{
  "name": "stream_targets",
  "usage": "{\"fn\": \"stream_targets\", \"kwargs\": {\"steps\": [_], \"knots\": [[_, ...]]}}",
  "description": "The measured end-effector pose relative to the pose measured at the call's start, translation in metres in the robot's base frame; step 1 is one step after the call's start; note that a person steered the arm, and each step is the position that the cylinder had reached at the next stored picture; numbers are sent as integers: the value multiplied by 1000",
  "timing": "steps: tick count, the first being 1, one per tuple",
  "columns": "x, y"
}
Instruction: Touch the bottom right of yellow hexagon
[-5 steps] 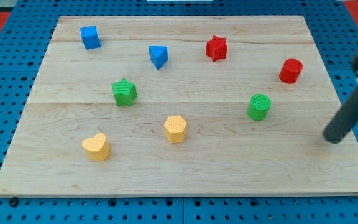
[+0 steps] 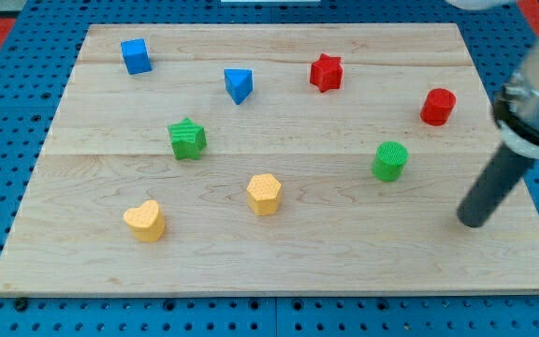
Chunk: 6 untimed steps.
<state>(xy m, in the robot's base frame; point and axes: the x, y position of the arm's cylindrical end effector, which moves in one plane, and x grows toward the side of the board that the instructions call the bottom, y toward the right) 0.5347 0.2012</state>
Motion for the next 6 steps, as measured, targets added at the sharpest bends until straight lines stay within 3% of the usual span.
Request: {"fn": "stream_targets", "kwargs": {"steps": [2, 4, 5, 6], "knots": [[37, -73], [76, -84], [56, -104], [12, -160]]}}
